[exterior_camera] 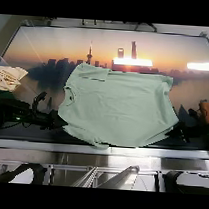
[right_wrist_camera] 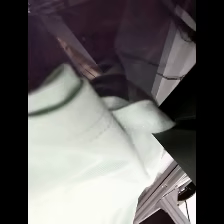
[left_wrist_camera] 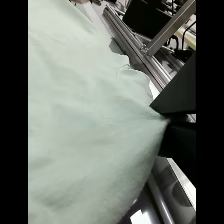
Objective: Fold the shirts.
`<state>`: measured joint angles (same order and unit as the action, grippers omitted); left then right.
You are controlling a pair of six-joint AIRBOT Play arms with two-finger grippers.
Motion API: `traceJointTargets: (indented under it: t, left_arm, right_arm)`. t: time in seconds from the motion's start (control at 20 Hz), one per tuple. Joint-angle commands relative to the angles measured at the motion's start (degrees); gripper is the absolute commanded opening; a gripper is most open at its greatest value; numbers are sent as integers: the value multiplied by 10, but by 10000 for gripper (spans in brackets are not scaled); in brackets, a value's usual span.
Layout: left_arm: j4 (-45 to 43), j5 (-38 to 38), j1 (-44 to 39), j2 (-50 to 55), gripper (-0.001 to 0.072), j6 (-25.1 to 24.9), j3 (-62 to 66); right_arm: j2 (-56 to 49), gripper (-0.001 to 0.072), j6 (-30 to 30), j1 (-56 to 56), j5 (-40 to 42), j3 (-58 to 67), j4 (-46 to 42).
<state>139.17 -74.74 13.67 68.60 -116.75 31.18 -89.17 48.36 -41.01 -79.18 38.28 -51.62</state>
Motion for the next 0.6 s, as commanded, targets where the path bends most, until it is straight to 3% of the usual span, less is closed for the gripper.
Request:
traceJointTargets:
  t: [0.0,0.2,0.4,0.55]
  left_arm:
    - [15,-5,1,-1,21,0,3]
    - [38,-80,1,-16,22,-3,74]
    - [116,-133,1,-101,24,-3,208]
    - [161,-155,2,-171,26,-2,354]
  right_arm:
    - [1,17,-2,4,-24,17,85]
    - [55,16,-58,4,-121,40,252]
    - [177,16,-145,4,-170,45,529]
    - [322,17,-162,4,-179,69,702]
